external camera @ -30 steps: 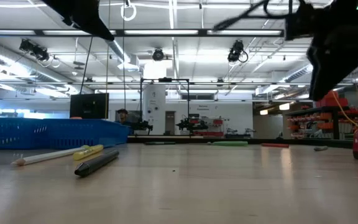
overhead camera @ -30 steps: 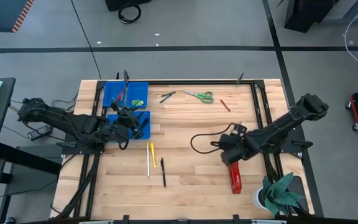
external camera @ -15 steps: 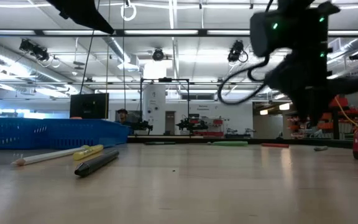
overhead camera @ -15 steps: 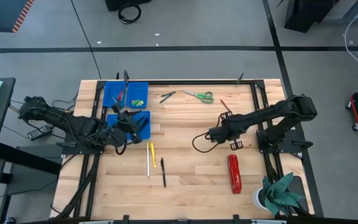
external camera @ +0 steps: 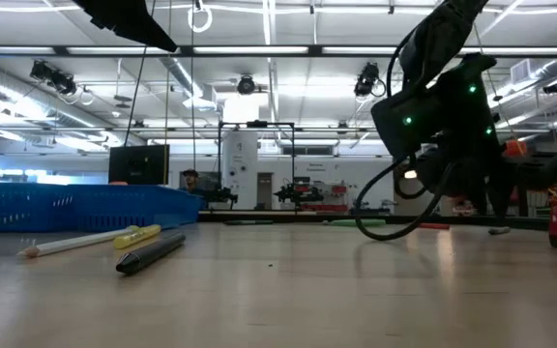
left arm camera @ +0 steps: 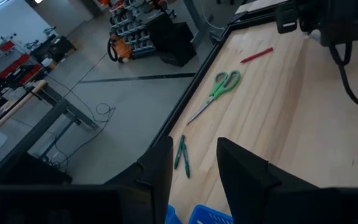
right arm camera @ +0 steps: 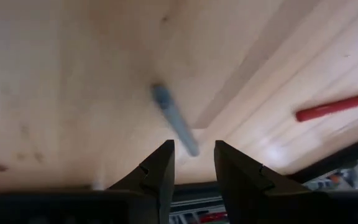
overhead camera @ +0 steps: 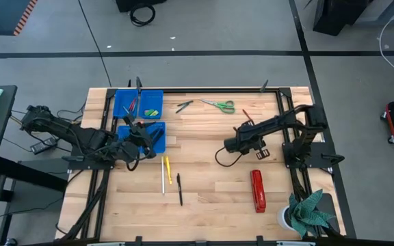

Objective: Sort crayons/erasers/pens/pencils in bins
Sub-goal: Put the gray crayon into the top left blue bin

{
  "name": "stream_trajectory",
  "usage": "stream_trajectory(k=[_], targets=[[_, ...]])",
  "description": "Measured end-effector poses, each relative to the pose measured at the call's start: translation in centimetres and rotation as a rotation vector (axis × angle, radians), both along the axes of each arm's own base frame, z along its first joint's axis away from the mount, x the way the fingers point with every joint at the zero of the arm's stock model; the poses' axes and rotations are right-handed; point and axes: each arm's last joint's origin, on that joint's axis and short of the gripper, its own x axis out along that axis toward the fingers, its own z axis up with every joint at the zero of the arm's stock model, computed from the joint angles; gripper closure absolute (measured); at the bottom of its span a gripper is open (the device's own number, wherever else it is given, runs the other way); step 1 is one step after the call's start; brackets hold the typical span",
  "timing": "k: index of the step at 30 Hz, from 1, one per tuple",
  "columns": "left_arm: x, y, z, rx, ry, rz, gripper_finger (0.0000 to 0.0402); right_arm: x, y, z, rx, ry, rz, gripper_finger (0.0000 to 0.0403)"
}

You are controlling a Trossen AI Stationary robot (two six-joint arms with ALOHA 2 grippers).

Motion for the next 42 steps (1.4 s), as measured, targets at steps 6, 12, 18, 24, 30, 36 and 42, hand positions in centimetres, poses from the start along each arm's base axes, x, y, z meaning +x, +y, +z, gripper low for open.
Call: stream_trajectory(k=[6, 12, 18, 24, 30, 36, 42], targets=[[0.0, 0.0, 0.0, 0.0, 0.0, 0.0, 0.0262, -0.1, -1.2, -0.6, 0.041, -0.013, 0.011, 0.0283], [0.0, 0.0, 0.0, 0.008, 0.007, -0.003, 0.0266, -1.9, -1.4, -1.7, 0.061, 0.071, 0.011, 0.0283], [0.0, 0.0, 0.0, 0.01, 0.009, -0.004, 0.0265, -2.6, -1.3, -2.4, 0.053, 0.074, 0.012, 0.0283], [0.0, 0.0, 0.0, 0.01, 0.009, -0.004, 0.0266, -2.5, -1.4, -2.5, 0.051, 0.055, 0.016, 0.0284], [0.0, 0.0, 0.0, 0.01, 0.01, -0.004, 0.027, -2.4, -1.2, -2.3, 0.081, 0.03, 0.003, 0.0312], [0.0, 0.0, 0.0, 0.01, 0.009, -0.004, 0.0265, -2.2, -1.1, -1.6, 0.122, -0.052, -0.024, 0.0366], [0.0, 0.0, 0.0, 0.01, 0.009, -0.004, 0.0272, -1.8, -0.9, -0.4, 0.192, -0.2, -0.062, 0.0359]])
